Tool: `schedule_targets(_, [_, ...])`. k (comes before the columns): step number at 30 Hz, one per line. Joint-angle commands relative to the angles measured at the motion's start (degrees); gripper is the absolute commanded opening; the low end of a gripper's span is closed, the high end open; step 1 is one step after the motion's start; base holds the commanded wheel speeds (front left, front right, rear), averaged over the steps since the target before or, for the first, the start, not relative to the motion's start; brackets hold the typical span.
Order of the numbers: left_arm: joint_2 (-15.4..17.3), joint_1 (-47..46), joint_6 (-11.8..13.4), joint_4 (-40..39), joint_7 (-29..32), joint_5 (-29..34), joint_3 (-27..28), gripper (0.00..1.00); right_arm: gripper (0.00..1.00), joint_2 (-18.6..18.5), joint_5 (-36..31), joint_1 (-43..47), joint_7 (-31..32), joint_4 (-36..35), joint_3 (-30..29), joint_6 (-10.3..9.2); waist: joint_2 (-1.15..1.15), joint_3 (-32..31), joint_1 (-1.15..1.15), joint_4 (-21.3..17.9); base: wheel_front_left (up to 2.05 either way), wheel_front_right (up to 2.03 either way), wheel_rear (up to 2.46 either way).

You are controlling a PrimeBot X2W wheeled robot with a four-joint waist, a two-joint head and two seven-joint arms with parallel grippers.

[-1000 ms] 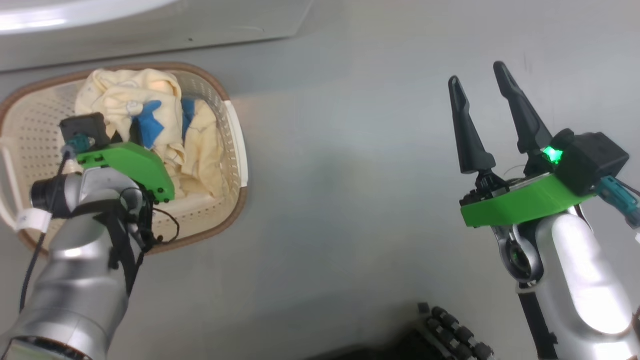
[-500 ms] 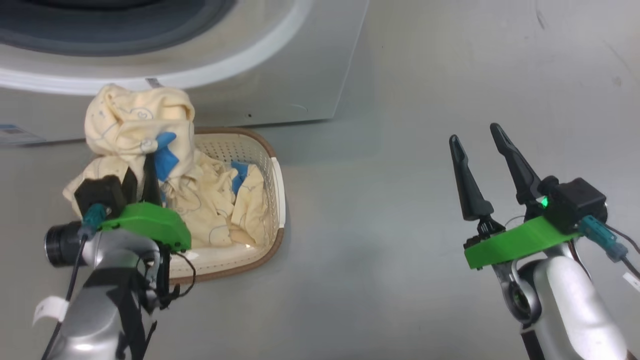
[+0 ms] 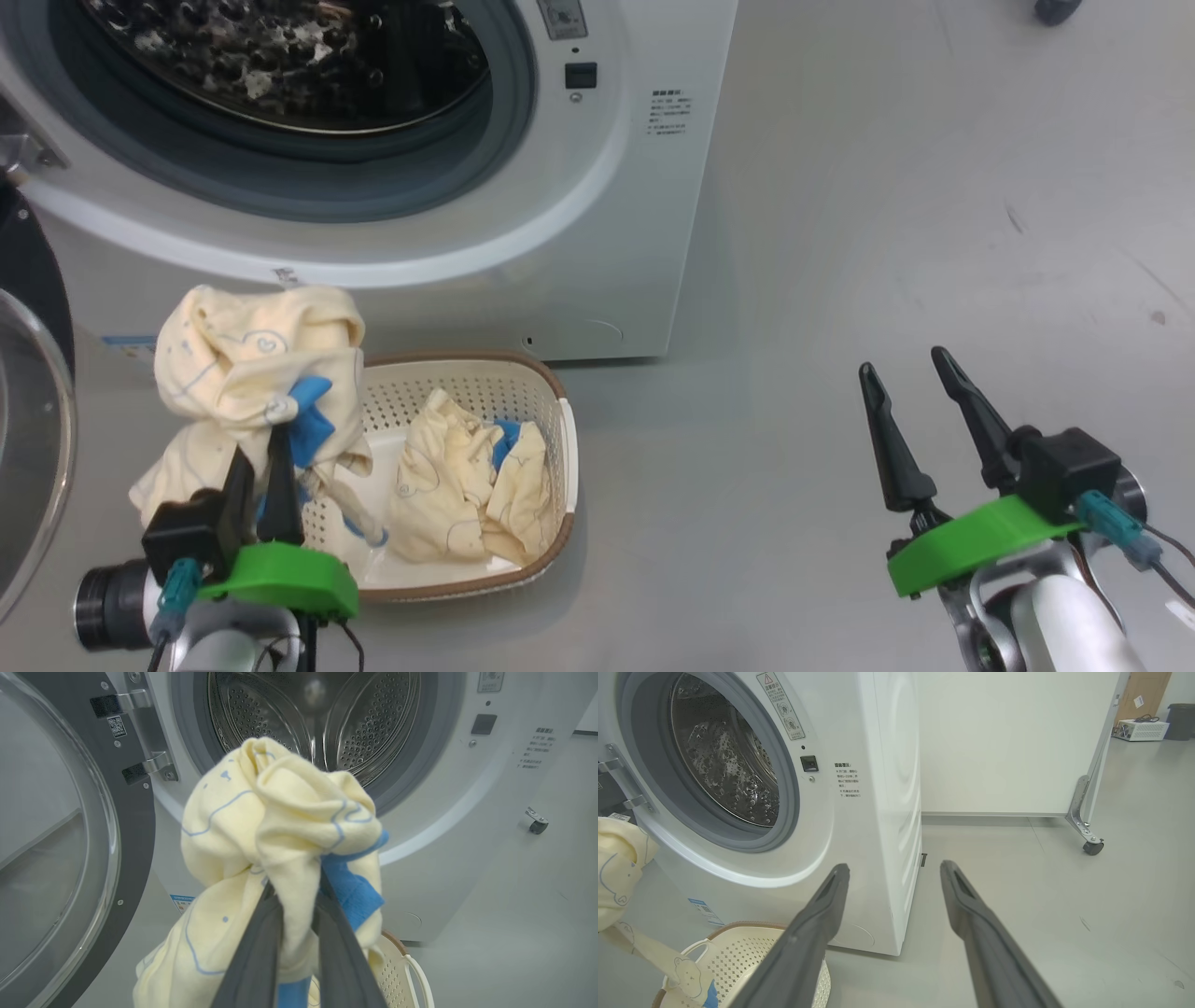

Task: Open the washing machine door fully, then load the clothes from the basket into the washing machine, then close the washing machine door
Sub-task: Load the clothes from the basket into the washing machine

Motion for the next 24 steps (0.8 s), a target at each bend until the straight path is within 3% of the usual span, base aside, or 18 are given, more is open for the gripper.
schedule_targets(1, [2.1,-0.6,0.6,-2.9,-0.6,0.5,2.2,0.00,1.00,-0.3,-0.5,0.1,0.4,-2.6,0.7,0.24,-0.01,-2.5,0.01,1.3,0.00,0.00,0.00])
schedule_targets(11, [3.3,5.4,2.3,-9.6,1.9,0.7,1.3,0.00,1.00,-0.3,-1.3,5.4,3.6,-8.1,-0.4,0.24,-0.01,-7.2,0.01,2.4,0.00,0.00,0.00])
schedule_targets(24, [4.0,7.3,2.9,-12.4,3.6,0.5,0.5,0.00,1.00,-0.3,-0.9,8.1,5.5,-11.5,-1.0,0.24,-0.01,-8.4,0.01,2.6,0.00,0.00,0.00])
